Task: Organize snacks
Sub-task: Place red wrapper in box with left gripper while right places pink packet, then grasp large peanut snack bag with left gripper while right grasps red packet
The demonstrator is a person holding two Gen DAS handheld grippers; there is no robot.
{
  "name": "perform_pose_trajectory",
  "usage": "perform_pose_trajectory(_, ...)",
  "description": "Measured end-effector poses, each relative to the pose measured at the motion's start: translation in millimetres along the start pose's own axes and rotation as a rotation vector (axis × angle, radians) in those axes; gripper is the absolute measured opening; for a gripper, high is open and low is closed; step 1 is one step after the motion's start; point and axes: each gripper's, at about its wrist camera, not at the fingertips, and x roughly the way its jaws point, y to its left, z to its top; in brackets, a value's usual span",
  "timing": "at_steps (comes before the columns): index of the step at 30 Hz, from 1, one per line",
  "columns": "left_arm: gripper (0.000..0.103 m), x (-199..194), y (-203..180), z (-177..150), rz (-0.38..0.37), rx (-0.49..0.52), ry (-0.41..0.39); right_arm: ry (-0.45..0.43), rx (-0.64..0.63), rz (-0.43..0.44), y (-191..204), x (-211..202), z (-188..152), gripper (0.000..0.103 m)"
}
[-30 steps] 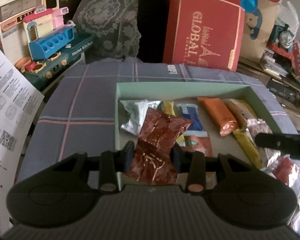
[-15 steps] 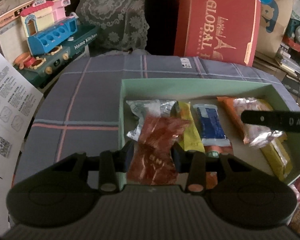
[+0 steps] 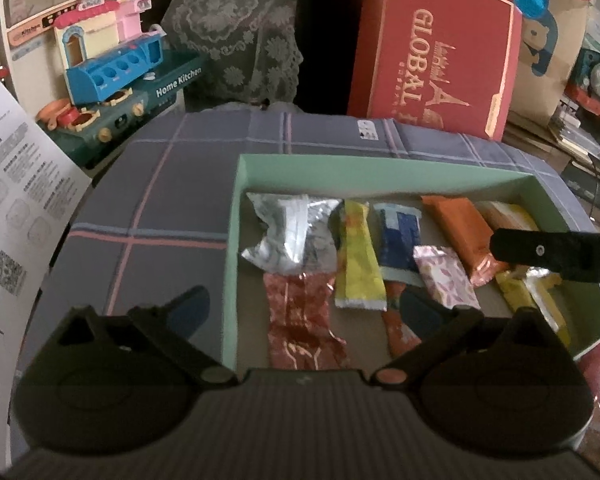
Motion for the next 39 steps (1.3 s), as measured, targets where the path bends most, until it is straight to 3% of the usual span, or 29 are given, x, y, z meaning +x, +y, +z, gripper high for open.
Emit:
perform_pose_trajectory(15, 0.103, -51, -33, -27, -0.031, 0.044, -0.005, -0.026, 0.035, 0.0, -21, -76, -35, 0.103)
perform_pose_trajectory(28, 0.103, -55, -106, -84, -0.106, 0.201, 0.086, -0.038, 0.201, -0.13, -128, -137, -91, 0.103)
perform_pose_trajectory(39, 0.103, -50, -159, -102, -0.17, 0.29, 0.157, 0.001, 0.345, -0.104, -173, -148, -150, 0.103)
